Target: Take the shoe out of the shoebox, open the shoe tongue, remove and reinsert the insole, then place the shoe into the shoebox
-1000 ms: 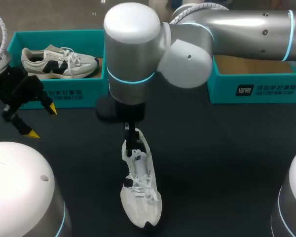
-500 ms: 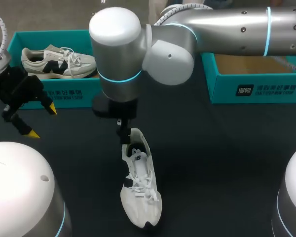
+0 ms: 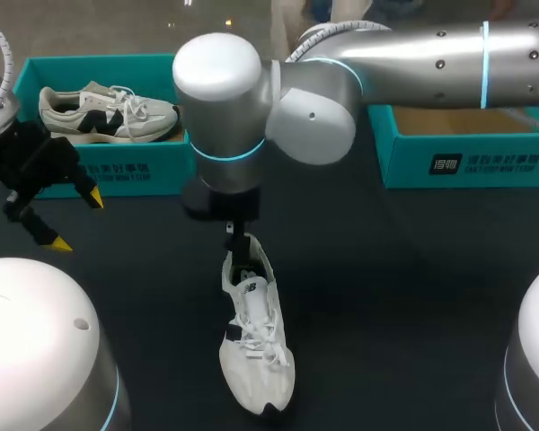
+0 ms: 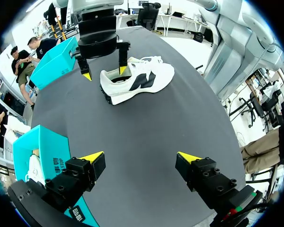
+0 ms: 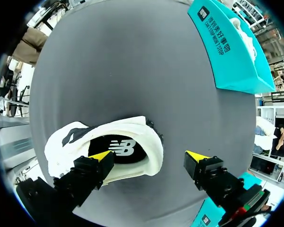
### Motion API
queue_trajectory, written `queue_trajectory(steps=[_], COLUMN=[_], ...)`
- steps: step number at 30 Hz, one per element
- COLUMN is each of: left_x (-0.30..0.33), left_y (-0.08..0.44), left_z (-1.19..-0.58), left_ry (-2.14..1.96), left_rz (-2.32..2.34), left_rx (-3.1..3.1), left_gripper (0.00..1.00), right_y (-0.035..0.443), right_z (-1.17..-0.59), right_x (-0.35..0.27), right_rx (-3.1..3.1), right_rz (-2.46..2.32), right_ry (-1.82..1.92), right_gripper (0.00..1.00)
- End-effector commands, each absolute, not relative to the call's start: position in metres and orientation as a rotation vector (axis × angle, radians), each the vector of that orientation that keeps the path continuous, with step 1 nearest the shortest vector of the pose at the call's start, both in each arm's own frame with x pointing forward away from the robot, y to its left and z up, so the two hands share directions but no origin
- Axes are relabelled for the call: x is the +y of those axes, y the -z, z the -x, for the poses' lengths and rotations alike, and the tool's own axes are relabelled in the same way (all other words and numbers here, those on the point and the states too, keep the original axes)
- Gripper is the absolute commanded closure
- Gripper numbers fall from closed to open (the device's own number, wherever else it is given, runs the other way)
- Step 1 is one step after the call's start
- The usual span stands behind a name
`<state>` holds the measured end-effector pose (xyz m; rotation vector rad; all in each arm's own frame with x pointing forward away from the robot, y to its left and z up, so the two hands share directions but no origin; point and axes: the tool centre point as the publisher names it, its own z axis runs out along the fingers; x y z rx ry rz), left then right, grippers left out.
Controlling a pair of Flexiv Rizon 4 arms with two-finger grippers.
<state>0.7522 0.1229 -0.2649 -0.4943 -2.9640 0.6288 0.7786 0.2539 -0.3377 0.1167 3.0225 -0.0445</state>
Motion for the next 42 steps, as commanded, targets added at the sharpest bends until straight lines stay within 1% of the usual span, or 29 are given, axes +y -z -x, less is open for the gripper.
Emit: queue_trajectory(steps=[1,18,19,20,21,22,23,24,25,26,27,42], left_x=[0.123,0.123,0.123,0.123,0.123,0.123,0.123,0.123,0.123,0.123,0.123,0.123], left_y=[0.265,0.265,0.265,0.265,0.265,0.265,0.265,0.265,0.265,0.265,0.265,0.265], left_z=[-0.752,-0.752,-0.752,-0.752,-0.752,-0.752,-0.752,-0.752,-0.752,-0.752,-0.752,-0.752], left_ry=[-0.627,-0.627,-0.627,-0.627,-0.627,-0.627,-0.627,-0.627,-0.627,-0.627,-0.627,-0.627], left_rz=[0.495,0.495,0.495,0.495,0.495,0.495,0.495,0.495,0.495,0.495,0.495,0.495], left_rx=[-2.964,-2.964,-2.964,-2.964,-2.964,-2.964,-2.964,-2.964,-2.964,-2.964,-2.964,-2.964], left_gripper=[0.00,0.00,0.00,0.00,0.00,0.00,0.00,0.00,0.00,0.00,0.00,0.00], right_y=[0.347,0.366,0.366,0.366,0.366,0.366,0.366,0.365,0.365,0.364,0.364,0.366], right_z=[-0.782,-0.796,-0.796,-0.796,-0.796,-0.796,-0.796,-0.797,-0.797,-0.798,-0.798,-0.794], right_x=[0.247,0.246,0.245,0.246,0.246,0.246,0.246,0.246,0.246,0.248,0.248,0.260], right_rx=[3.030,3.043,3.044,3.044,3.044,3.044,3.044,3.044,3.044,3.044,3.044,3.050], right_rz=[-0.112,-0.066,-0.064,-0.063,-0.062,-0.062,-0.061,-0.060,-0.059,-0.055,-0.051,-0.016], right_ry=[0.017,-0.021,-0.020,-0.019,-0.019,-0.018,-0.017,-0.017,-0.017,-0.016,-0.015,-0.032], right_gripper=[0.00,0.01,0.11,0.29,0.51,0.58,0.72,0.84,0.92,0.97,1.00,1.00])
